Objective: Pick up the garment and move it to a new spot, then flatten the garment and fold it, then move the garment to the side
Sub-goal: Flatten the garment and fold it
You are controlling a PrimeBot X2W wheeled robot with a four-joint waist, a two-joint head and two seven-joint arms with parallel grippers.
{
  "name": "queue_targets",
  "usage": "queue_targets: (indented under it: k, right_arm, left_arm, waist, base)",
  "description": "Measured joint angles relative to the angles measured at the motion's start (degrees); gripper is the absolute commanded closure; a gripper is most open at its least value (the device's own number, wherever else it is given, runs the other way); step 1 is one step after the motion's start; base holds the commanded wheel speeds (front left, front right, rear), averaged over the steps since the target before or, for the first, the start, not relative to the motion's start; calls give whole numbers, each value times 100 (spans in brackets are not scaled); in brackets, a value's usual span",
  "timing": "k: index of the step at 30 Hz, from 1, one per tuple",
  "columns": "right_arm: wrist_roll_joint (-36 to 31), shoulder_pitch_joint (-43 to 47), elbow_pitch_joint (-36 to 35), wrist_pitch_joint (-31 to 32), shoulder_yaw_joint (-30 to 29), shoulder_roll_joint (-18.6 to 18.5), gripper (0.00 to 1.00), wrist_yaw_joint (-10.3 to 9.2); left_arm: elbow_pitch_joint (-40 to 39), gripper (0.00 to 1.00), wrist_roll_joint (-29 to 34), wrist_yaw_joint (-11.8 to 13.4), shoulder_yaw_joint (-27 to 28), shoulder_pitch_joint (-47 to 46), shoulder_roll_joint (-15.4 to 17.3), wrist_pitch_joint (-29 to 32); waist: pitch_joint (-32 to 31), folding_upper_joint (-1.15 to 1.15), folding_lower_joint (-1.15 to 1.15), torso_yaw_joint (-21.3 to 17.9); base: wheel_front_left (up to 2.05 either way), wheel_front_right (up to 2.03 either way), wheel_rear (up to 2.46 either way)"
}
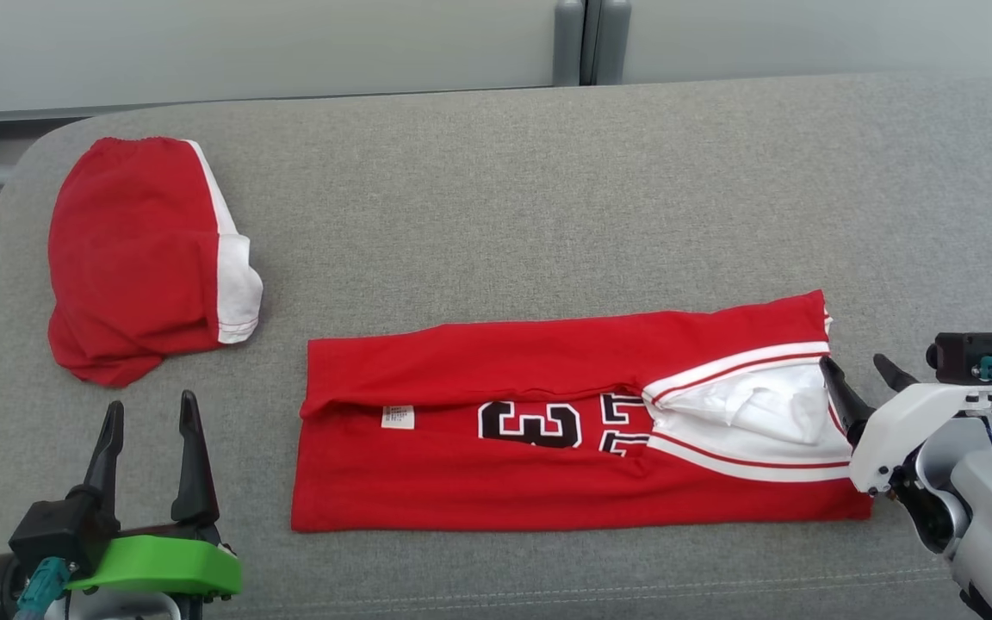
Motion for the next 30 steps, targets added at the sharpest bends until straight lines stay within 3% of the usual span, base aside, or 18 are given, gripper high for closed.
queue_targets:
  k: [22,23,24,25,26,27,30]
  right_arm:
    - [513,-492,851,1433,379,302,0,0]
    - [525,-494,853,1443,392,309,13,0]
    - [563,-495,848,1470,408,314,51,0]
    - [583,-495,846,1489,427,314,65,0]
    - [606,-495,840,1493,444,314,92,-1]
    - [616,-494,824,1490,466,311,100,-1]
    - [649,-493,773,1410,531,304,100,0]
  left_arm:
    - [68,0,120,-60,18,12,-94,0]
    - [76,0,120,-70,12,11,-94,0]
    - [81,0,120,-71,5,11,-94,0]
    - [85,0,120,-74,-2,11,-96,0]
    - [91,0,120,-75,-7,11,-96,0]
    - [102,0,120,-75,-13,11,-96,0]
    - [130,0,120,-75,-24,11,-97,0]
  waist:
    - [79,0,0,189]
    - [74,0,0,190]
    - [68,0,0,190]
    - [61,0,0,190]
    - [55,0,0,190]
    - [51,0,0,190]
    - [46,0,0,189]
  base:
    - [0,0,0]
    - [0,0,0]
    - [0,0,0]
    - [0,0,0]
    - [0,0,0]
    - [0,0,0]
    - [0,0,0]
